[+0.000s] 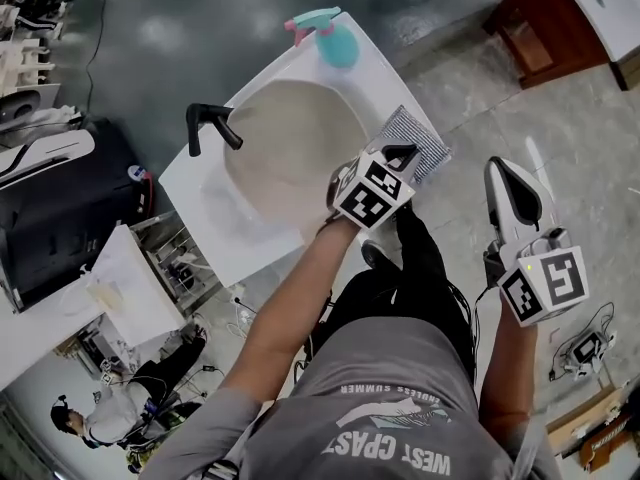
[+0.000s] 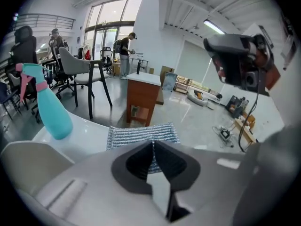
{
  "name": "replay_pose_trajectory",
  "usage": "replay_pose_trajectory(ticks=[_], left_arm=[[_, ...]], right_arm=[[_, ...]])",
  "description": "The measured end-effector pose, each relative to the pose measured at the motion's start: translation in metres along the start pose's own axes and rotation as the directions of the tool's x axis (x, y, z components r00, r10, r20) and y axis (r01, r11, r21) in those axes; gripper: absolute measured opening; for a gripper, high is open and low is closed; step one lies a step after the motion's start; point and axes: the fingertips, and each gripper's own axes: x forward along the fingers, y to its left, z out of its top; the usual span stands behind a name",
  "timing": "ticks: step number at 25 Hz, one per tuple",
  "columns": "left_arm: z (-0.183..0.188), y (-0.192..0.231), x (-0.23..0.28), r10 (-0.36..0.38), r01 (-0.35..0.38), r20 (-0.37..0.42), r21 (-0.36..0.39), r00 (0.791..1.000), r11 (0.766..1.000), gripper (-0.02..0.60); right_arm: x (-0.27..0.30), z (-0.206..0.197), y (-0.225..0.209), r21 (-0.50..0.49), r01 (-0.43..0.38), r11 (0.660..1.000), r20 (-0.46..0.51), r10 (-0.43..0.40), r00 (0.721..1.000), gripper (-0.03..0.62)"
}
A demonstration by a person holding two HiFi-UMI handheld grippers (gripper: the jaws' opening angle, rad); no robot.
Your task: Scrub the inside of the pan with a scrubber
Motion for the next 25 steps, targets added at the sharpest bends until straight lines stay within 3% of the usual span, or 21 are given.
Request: replay_pose_trajectory(ticks=[13,19,25], left_arm=[[-0.018,0.002,0.033,-0.03,0.029,-0.027,-0.016,0.999,0.999,0.025],[-0.002,-0.002,0.013,-0.059,0.062,0.071,-0.036,0.996,0.997,0.083],[0.047,-0.003,-0.069,-0.01,0.019,0.247,-0.034,0.969,0.999,0.071]], right_arm=[[0.017,-0.005,-0.001,0.002,-0.008,1.0,-0.019,0.008,1.0,0.002],[0.02,0.001,0.012,-0.012,-0.023,1.0,-0.015,0.022,1.0,0.002],[0.02,0.027,0.046,-0.061,-0.083,0.995,0.013,0.084,0.996,0.002]])
